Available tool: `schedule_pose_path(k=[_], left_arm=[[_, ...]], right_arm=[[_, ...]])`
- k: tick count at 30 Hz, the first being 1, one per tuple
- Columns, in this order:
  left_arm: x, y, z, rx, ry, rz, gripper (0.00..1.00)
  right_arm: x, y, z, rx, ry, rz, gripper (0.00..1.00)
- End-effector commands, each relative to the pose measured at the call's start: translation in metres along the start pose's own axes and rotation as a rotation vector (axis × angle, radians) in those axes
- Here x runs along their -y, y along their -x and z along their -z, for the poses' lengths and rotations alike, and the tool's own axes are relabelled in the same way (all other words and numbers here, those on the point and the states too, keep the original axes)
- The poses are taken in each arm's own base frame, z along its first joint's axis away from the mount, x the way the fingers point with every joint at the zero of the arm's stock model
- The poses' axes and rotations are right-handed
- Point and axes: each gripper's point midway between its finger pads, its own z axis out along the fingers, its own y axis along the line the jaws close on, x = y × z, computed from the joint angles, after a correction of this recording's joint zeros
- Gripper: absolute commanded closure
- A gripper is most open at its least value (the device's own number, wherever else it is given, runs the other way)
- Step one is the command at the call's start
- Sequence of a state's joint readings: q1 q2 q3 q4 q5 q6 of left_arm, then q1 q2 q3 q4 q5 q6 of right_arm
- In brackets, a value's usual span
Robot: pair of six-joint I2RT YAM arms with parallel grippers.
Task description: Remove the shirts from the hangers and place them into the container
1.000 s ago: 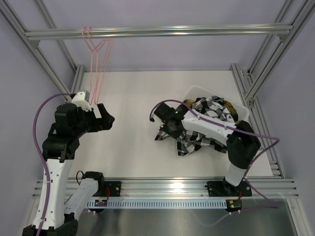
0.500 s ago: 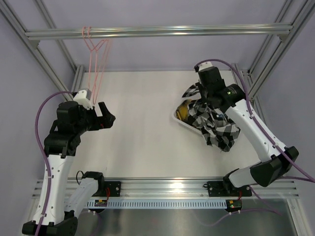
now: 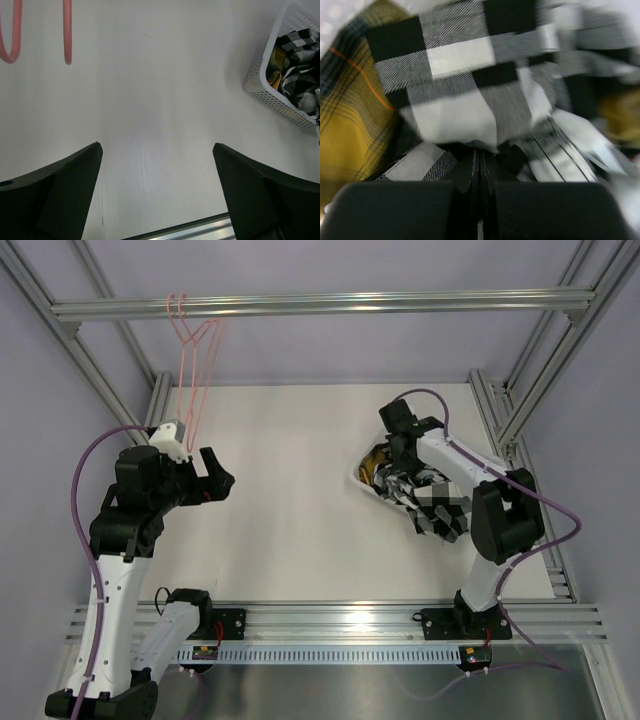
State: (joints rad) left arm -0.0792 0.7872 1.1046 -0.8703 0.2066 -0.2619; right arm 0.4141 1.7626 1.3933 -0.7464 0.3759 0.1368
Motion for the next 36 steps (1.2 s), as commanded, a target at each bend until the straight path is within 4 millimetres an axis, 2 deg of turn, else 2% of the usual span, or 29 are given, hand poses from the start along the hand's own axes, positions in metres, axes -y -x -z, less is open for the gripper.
schedule_pose_path(k=[1,6,9,12,13,15,17,19,20,22,23,24,26,27,28,29,30,31,32,33,35,36], left_arm=[[0.007,0.015,0.006,0.059,-0.028,-0.015,0.01],[0.008,0.014,0.004,0.059,-0.033,-0.010,0.01],[0.008,0.016,0.006,0.062,-0.034,-0.008,0.01],[0.008,0.020,0.009,0.078,-0.027,-0.014,0.01],[0.008,0.021,0.009,0.079,-0.028,-0.014,0.01],[0.010,0.023,0.010,0.084,-0.034,-0.011,0.01],[0.012,0.024,0.010,0.088,-0.041,-0.009,0.01],[0.013,0.024,0.009,0.083,-0.048,-0.005,0.01],[0.014,0.024,0.009,0.085,-0.052,-0.005,0.01],[0.015,0.024,0.008,0.081,-0.059,-0.001,0.01],[0.016,0.025,0.008,0.081,-0.063,0.000,0.01],[0.016,0.025,0.008,0.080,-0.062,0.001,0.01],[0.016,0.026,0.007,0.077,-0.063,0.000,0.01],[0.016,0.027,0.007,0.078,-0.063,-0.001,0.01],[0.016,0.028,0.007,0.077,-0.063,0.000,0.01],[0.017,0.029,0.007,0.080,-0.064,0.001,0.01],[0.017,0.030,0.008,0.081,-0.064,0.000,0.01],[0.017,0.030,0.007,0.077,-0.063,0.001,0.01],[0.018,0.031,0.008,0.081,-0.066,0.002,0.01],[0.018,0.032,0.007,0.079,-0.067,0.002,0.01],[0.018,0.033,0.007,0.080,-0.067,0.002,0.01],[0.018,0.033,0.006,0.080,-0.064,0.002,0.01]], right_arm=[[-0.036,-0.044,-0.030,-0.173,0.124,-0.027,1.00],[-0.053,-0.070,-0.050,-0.282,0.172,-0.045,1.00],[-0.047,-0.056,-0.044,-0.250,0.147,-0.049,1.00],[-0.035,-0.019,-0.013,-0.133,0.141,-0.072,0.94],[-0.028,-0.012,-0.003,-0.116,0.128,-0.069,0.83],[-0.016,0.009,0.024,-0.048,0.116,-0.083,0.71],[-0.005,0.024,0.048,0.013,0.114,-0.107,0.56],[0.000,0.037,0.072,0.056,0.131,-0.117,0.46],[0.005,0.042,0.086,0.080,0.136,-0.125,0.38],[0.016,0.051,0.115,0.133,0.139,-0.143,0.32],[0.020,0.053,0.125,0.156,0.146,-0.149,0.25],[0.023,0.055,0.134,0.173,0.150,-0.152,0.23],[0.028,0.049,0.157,0.199,0.180,-0.156,0.23],[0.025,0.042,0.159,0.189,0.207,-0.137,0.23],[0.014,0.034,0.165,0.173,0.286,-0.122,0.23],[0.011,0.027,0.177,0.189,0.338,-0.113,0.23],[0.002,0.012,0.175,0.151,0.389,-0.083,0.25],[-0.013,0.000,0.190,0.142,0.514,-0.061,0.25],[-0.020,-0.009,0.194,0.131,0.564,-0.046,0.25],[-0.034,-0.028,0.194,0.083,0.650,-0.019,0.26],[-0.045,-0.042,0.205,0.079,0.746,0.015,0.27],[-0.052,-0.056,0.204,0.045,0.783,0.039,0.27]])
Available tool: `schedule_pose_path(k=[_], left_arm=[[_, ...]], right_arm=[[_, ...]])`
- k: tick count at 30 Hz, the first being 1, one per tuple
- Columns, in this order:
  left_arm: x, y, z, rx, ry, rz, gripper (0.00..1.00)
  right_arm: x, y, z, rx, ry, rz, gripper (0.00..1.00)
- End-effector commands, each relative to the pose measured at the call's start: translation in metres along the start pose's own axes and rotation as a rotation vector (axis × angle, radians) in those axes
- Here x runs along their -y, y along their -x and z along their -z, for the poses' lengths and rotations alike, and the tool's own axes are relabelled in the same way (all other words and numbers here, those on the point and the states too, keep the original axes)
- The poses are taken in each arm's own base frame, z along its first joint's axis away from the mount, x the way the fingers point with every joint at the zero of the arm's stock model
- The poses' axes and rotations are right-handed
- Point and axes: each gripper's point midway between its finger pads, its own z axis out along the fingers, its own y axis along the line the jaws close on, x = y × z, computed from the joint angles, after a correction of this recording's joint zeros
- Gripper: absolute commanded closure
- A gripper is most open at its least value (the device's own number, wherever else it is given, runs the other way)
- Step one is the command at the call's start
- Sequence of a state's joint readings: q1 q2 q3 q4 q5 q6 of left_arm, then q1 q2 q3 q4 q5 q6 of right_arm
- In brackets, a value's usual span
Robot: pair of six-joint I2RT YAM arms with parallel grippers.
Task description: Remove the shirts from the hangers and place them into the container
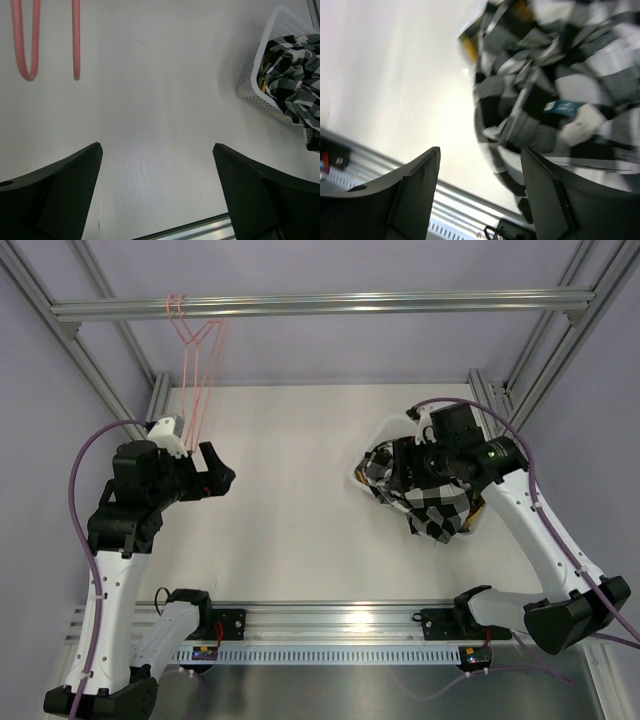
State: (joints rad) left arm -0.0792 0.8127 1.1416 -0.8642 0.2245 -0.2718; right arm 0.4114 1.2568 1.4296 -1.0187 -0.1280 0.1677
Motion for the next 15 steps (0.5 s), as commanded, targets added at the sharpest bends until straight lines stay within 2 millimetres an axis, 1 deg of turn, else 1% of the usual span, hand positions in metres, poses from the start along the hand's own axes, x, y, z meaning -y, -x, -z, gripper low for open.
schedule_pose_path(k=[1,2,3,5,6,8,9,10,11,13,15], left_arm=[[0.010,0.022,0.004,0.064,-0.038,-0.005,0.01],[0.011,0.023,0.005,0.067,-0.039,-0.006,0.01],[0.010,0.024,0.004,0.068,-0.036,-0.009,0.01],[0.010,0.024,0.005,0.068,-0.031,-0.010,0.01],[0.009,0.025,0.006,0.071,-0.027,-0.013,0.01],[0.009,0.025,0.007,0.073,-0.023,-0.015,0.01],[0.009,0.025,0.007,0.072,-0.022,-0.014,0.01],[0.009,0.025,0.008,0.072,-0.021,-0.014,0.01],[0.008,0.025,0.008,0.074,-0.020,-0.014,0.01],[0.008,0.024,0.010,0.075,-0.017,-0.013,0.01],[0.008,0.024,0.010,0.077,-0.016,-0.013,0.01]], right_arm=[[-0.044,-0.049,0.001,-0.156,0.286,0.055,0.27],[-0.046,-0.055,0.000,-0.173,0.300,0.059,0.27],[-0.047,-0.067,-0.004,-0.207,0.310,0.064,0.27],[-0.048,-0.078,-0.007,-0.238,0.326,0.070,0.26],[-0.046,-0.085,-0.012,-0.257,0.320,0.065,0.26],[-0.037,-0.090,-0.019,-0.280,0.276,0.050,0.27],[-0.019,-0.090,-0.028,-0.276,0.155,0.018,0.27],[-0.005,-0.088,-0.034,-0.275,0.080,-0.018,0.28],[0.006,-0.085,-0.036,-0.263,0.033,-0.055,0.31],[0.026,-0.074,-0.041,-0.219,-0.051,-0.135,0.31],[0.049,-0.058,-0.042,-0.150,-0.129,-0.196,0.32]])
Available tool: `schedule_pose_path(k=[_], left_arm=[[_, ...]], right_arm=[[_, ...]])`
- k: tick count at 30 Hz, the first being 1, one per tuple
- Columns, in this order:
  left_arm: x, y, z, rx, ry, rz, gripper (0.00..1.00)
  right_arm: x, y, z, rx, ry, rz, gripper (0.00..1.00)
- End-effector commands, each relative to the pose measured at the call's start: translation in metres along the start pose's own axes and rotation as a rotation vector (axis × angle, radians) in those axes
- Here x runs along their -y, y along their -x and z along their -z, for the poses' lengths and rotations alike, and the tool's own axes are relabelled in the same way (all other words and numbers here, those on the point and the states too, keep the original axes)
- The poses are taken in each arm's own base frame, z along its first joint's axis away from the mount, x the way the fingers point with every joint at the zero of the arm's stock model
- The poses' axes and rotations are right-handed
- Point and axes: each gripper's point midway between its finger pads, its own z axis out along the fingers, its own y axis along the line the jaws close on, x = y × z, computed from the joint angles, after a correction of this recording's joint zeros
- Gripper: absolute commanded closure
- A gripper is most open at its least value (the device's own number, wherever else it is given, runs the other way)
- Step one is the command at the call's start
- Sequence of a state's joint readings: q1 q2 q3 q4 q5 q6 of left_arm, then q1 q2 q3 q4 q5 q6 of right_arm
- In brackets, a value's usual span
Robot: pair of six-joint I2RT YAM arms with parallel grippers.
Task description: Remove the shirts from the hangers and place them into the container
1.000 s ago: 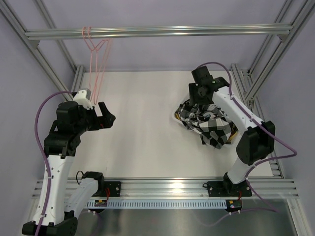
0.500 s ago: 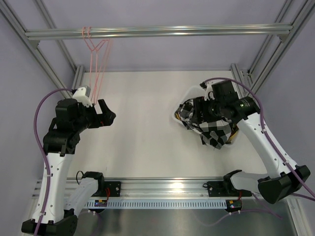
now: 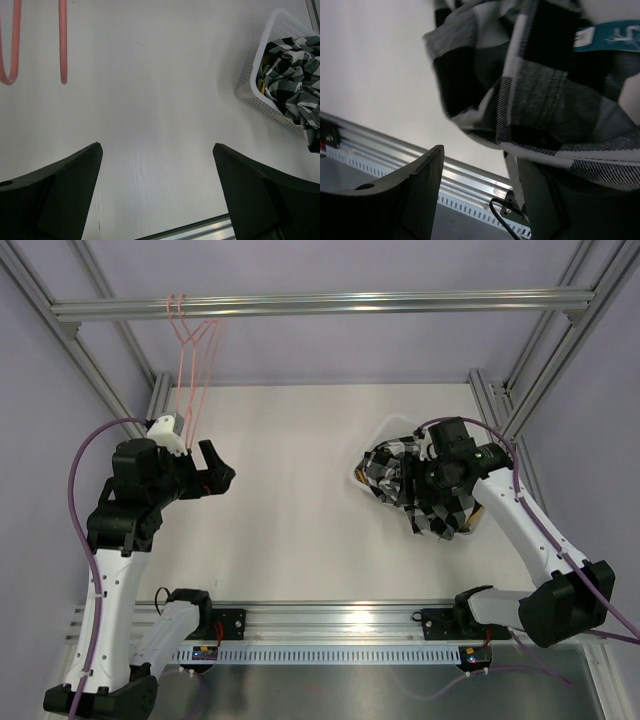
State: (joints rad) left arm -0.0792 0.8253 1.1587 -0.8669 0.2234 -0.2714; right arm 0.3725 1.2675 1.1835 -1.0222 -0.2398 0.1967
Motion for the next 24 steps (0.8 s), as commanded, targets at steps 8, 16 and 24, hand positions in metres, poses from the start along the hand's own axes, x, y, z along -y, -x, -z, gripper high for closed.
schedule_pose_path(k=[8,16,24], left_arm=[[0.005,0.014,0.007,0.066,-0.019,-0.014,0.01],[0.004,0.009,0.003,0.055,-0.022,-0.019,0.01],[0.003,0.004,0.002,0.043,-0.025,-0.020,0.01]], right_arm=[[0.078,0.081,-0.004,0.259,-0.230,-0.284,0.38],[0.137,0.085,-0.075,0.166,-0.290,-0.455,0.37],[0.142,0.042,-0.124,-0.019,-0.252,-0.514,0.34]])
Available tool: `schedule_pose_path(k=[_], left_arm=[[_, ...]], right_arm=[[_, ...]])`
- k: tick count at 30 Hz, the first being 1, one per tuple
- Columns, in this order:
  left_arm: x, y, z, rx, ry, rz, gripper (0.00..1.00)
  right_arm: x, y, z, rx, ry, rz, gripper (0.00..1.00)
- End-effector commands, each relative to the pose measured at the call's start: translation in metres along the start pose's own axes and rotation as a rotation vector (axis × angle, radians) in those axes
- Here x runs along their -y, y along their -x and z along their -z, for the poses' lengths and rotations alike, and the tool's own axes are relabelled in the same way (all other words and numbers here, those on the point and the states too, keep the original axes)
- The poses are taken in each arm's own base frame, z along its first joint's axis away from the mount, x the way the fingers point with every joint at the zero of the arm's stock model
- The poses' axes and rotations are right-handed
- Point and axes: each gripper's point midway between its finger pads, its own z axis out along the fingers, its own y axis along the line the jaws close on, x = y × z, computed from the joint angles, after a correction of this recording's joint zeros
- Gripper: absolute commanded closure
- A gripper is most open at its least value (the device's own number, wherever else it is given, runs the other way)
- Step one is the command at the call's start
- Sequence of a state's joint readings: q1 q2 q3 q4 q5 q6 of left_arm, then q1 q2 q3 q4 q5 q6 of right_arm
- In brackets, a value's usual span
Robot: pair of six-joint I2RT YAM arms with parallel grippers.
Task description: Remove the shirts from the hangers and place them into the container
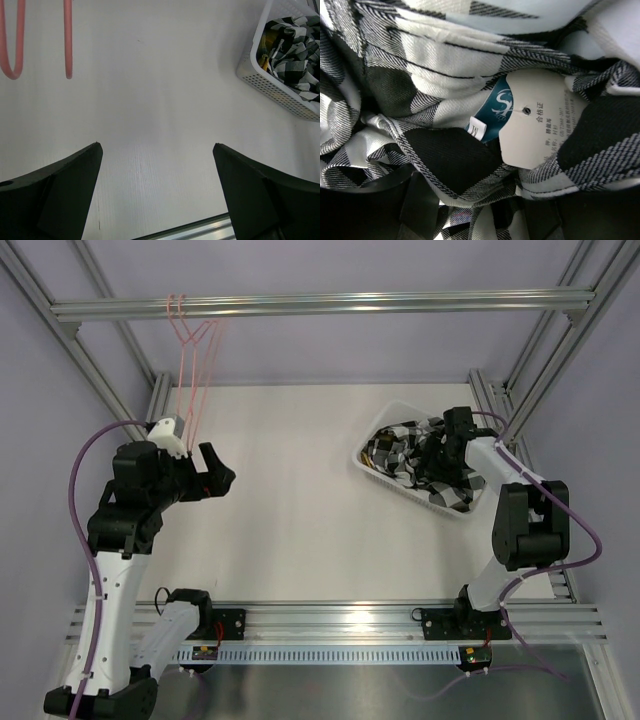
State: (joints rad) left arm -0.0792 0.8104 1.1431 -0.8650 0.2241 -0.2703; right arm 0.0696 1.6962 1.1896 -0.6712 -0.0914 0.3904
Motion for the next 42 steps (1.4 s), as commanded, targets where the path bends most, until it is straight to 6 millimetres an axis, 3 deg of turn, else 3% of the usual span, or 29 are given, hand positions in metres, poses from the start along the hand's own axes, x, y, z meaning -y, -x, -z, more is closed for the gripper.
schedule_pose_path(k=[1,3,6,11,14,22,25,28,29,37,42], left_arm=[[0.004,0.008,0.001,0.041,-0.026,-0.019,0.01],[0.006,0.010,0.001,0.045,-0.034,-0.017,0.01],[0.008,0.014,0.003,0.054,-0.041,-0.018,0.01],[0.011,0.015,0.006,0.063,-0.047,-0.012,0.01],[0.012,0.017,0.008,0.068,-0.050,-0.010,0.01],[0.012,0.017,0.008,0.070,-0.049,-0.007,0.01],[0.011,0.017,0.008,0.068,-0.046,-0.010,0.01],[0.011,0.016,0.007,0.065,-0.048,-0.011,0.01],[0.011,0.016,0.007,0.063,-0.049,-0.012,0.01],[0.013,0.013,0.008,0.054,-0.057,-0.014,0.01],[0.012,0.009,0.012,0.051,-0.057,-0.016,0.01]], right_arm=[[0.008,-0.029,-0.026,-0.102,-0.008,-0.023,0.33],[0.007,-0.024,-0.021,-0.083,-0.006,-0.007,0.32],[-0.004,-0.003,0.009,0.005,0.030,0.019,0.31],[-0.025,0.034,0.077,0.182,0.091,0.042,0.29],[-0.031,0.044,0.112,0.260,0.118,0.052,0.26],[-0.043,0.023,0.151,0.287,0.233,0.095,0.25],[-0.046,0.000,0.151,0.241,0.296,0.097,0.25],[-0.040,-0.020,0.140,0.206,0.303,0.065,0.25],[-0.032,-0.028,0.128,0.186,0.276,0.039,0.25],[0.007,-0.015,0.055,0.155,0.110,-0.110,0.25],[0.013,-0.005,0.012,0.120,0.075,-0.120,0.25]])
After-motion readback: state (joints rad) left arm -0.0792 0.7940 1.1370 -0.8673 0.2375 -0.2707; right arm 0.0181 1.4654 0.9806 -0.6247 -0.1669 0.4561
